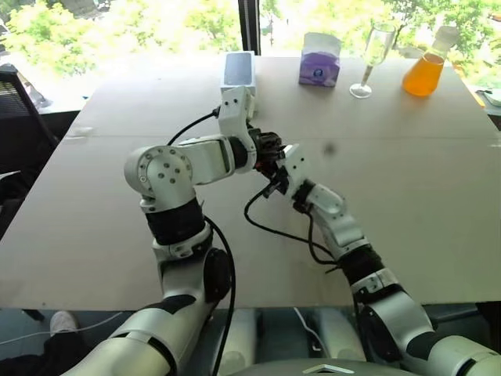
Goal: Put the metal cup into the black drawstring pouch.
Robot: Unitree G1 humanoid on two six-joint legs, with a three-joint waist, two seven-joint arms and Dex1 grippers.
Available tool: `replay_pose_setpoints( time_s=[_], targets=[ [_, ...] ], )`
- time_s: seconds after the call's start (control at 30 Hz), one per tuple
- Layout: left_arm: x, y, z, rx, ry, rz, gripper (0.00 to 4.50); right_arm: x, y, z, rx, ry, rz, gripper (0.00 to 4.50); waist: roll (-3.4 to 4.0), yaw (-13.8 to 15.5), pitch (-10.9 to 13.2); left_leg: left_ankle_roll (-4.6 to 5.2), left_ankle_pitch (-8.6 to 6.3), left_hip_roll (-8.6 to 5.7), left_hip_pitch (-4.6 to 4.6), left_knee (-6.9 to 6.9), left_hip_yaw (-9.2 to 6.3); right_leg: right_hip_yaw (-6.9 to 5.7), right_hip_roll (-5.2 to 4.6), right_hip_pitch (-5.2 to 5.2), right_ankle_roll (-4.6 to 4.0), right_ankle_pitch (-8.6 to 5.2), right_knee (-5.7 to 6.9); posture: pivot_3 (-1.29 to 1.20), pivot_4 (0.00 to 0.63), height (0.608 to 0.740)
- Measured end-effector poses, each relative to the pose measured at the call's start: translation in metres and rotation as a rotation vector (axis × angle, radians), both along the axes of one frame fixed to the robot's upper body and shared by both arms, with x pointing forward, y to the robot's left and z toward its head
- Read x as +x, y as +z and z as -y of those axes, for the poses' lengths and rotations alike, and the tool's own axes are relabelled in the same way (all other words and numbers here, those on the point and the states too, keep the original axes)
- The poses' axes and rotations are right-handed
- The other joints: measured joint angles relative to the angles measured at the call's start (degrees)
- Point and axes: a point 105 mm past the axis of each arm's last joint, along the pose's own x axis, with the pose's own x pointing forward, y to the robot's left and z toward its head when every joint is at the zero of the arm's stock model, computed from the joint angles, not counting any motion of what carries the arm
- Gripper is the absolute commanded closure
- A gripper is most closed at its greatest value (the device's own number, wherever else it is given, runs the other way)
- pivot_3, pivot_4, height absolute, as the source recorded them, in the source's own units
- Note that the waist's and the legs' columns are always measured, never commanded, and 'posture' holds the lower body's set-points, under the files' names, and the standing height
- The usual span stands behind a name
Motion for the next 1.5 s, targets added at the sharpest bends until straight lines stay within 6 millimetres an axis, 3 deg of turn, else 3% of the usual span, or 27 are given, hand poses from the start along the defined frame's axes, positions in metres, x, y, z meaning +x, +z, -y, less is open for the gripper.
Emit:
replay_pose_setpoints(
  time_s=[0.1, 0.23, 0.5, 0.63, 0.8, 1.03, 1.17, 1.4, 1.5],
  targets=[
    [-0.004, -0.005, -0.003, -0.019, 0.005, 0.007, 4.5, 0.006, 0.004, -0.002, 0.158, 0.009, -0.154, 4.43, 0.04, -0.5, 0.0, -0.12, 0.07, 0.09, 0.03, -0.08, -0.04, -0.02, 0.01, 0.01, -0.02, 0.0, 0.02, 0.0, 0.15, 0.74],
    [-0.006, -0.007, -0.003, -0.034, 0.015, 0.007, 4.5, 0.009, 0.002, 0.002, 0.193, 0.017, -0.221, 4.43, -0.06, -0.4, 0.0, -0.1, 0.06, -0.03, -0.01, -0.01, -0.04, -0.03, -0.07, 0.01, -0.01, 0.01, 0.0, 0.0, 0.15, 0.74],
    [0.002, 0.013, 0.015, -0.082, -0.014, -0.008, 4.5, 0.005, 0.012, 0.004, 0.066, -0.003, -0.011, 4.43, -0.05, 0.1, 0.0, -0.1, 0.07, -0.03, 0.0, -0.02, -0.04, -0.03, 0.01, 0.01, -0.01, 0.01, 0.0, 0.0, 0.15, 0.74],
    [0.004, 0.013, 0.012, -0.158, -0.003, -0.037, 4.5, 0.006, 0.016, 0.001, 0.155, 0.005, -0.079, 4.43, -0.05, -0.2, 0.0, -0.11, 0.07, 0.04, 0.0, -0.03, -0.07, -0.05, 0.04, 0.0, -0.02, 0.01, 0.02, 0.0, 0.15, 0.74],
    [0.007, 0.01, 0.004, -0.301, 0.037, -0.096, 4.5, 0.006, 0.015, 0.0, 0.148, 0.007, -0.088, 4.43, -0.06, 0.0, 0.0, -0.11, 0.07, 0.0, -0.01, 0.0, -0.04, -0.03, -0.01, 0.01, -0.01, 0.01, 0.0, 0.0, 0.15, 0.74],
    [0.005, 0.008, -0.003, -0.357, 0.068, -0.121, 4.5, 0.02, 0.029, 0.026, 0.409, -0.025, -0.302, 4.43, -0.07, 0.4, 0.0, -0.1, 0.06, 0.0, -0.03, 0.0, -0.08, -0.06, -0.05, 0.02, -0.02, 0.01, 0.0, 0.0, 0.15, 0.74],
    [0.002, 0.007, -0.002, -0.37, 0.074, -0.129, 4.5, 0.022, 0.028, 0.029, 0.477, -0.019, -0.38, 4.43, -0.07, 0.2, 0.0, -0.1, 0.06, 0.02, -0.02, -0.02, -0.06, -0.04, -0.02, 0.0, -0.02, 0.01, 0.01, 0.0, 0.15, 0.74],
    [0.002, 0.01, -0.006, -0.414, 0.102, -0.141, 4.5, 0.019, 0.031, 0.024, 0.495, 0.005, -0.405, 4.43, -0.07, 0.4, 0.0, -0.1, 0.06, -0.01, -0.03, 0.0, -0.04, -0.04, -0.02, 0.01, -0.02, 0.01, 0.0, 0.0, 0.15, 0.74],
    [0.004, 0.013, -0.005, -0.456, 0.108, -0.15, 4.5, 0.012, 0.032, 0.009, 0.405, 0.026, -0.333, 4.43, -0.07, 0.2, 0.0, -0.1, 0.06, 0.0, -0.03, -0.01, -0.03, -0.02, 0.0, 0.0, -0.01, 0.01, 0.0, 0.0, 0.15, 0.74]
  ],
)
